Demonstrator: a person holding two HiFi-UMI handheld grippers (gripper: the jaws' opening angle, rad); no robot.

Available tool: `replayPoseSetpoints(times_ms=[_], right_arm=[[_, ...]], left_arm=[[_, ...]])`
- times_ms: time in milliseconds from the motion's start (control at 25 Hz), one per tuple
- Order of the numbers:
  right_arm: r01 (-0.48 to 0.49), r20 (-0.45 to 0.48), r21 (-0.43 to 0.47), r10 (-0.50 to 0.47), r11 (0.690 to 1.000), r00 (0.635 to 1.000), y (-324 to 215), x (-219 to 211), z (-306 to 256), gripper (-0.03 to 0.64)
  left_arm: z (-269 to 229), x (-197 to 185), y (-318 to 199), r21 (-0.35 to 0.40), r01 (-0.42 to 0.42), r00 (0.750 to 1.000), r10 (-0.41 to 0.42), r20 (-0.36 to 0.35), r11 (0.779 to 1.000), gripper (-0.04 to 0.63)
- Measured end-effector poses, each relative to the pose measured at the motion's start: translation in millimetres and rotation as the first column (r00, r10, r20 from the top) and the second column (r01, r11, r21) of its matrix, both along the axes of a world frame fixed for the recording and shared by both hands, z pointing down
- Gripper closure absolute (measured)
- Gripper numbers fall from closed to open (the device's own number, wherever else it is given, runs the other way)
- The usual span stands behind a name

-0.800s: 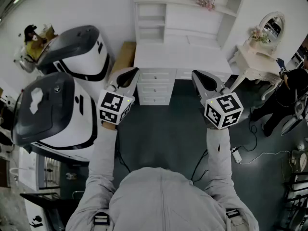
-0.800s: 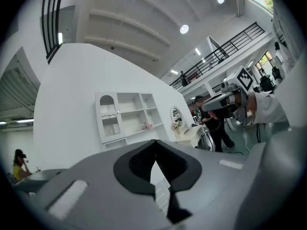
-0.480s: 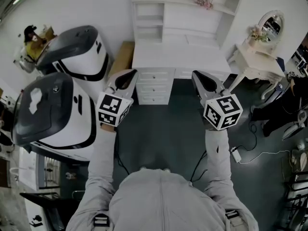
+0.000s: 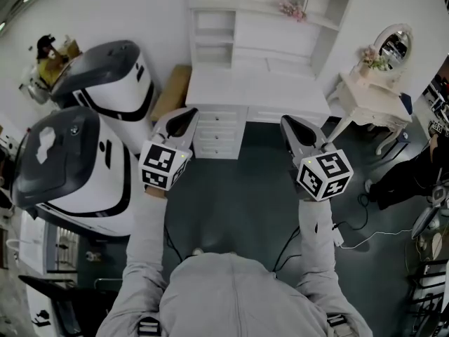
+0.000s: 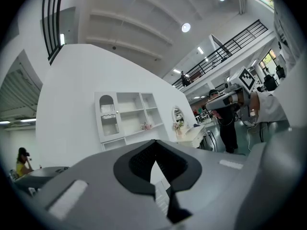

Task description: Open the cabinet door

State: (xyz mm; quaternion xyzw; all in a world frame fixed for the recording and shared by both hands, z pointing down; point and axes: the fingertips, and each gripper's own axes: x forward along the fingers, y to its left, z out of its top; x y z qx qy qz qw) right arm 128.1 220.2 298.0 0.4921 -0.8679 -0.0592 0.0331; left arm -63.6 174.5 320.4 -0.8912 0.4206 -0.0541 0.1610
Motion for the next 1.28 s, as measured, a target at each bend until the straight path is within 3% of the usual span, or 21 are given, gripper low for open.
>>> replayPoseSetpoints(times_ms=[280,640,880,1280], right_arm=[[0.031,-0.008,-0.010,-0.031,0.999,0.999,-12,9,9,0.615],[0.066,0.004,-0.014,-0.066,0.998,0.998,-55,11,11,0.615],[0.065,-0.004,-0.010,-0.065,0.998,0.998,-113,18,11,0.615],[0.053,-0.016,0.013,-0.053,0.998,0.998,-249,15,-15,0.615]], left_arm=[[4,26,2,0.013,0.003,1.000,-0.004,0.024,1.000,0.578],[0,29,-30,0.010,0.029,0.999,-0.030,0.016,1.000,0.578],[2,36,-93,0.014,0.026,1.000,-0.026,0.009,1.000,0.578],[-18,38,-241,0.024,-0.009,1.000,0.008,0.009,1.000,0.578]])
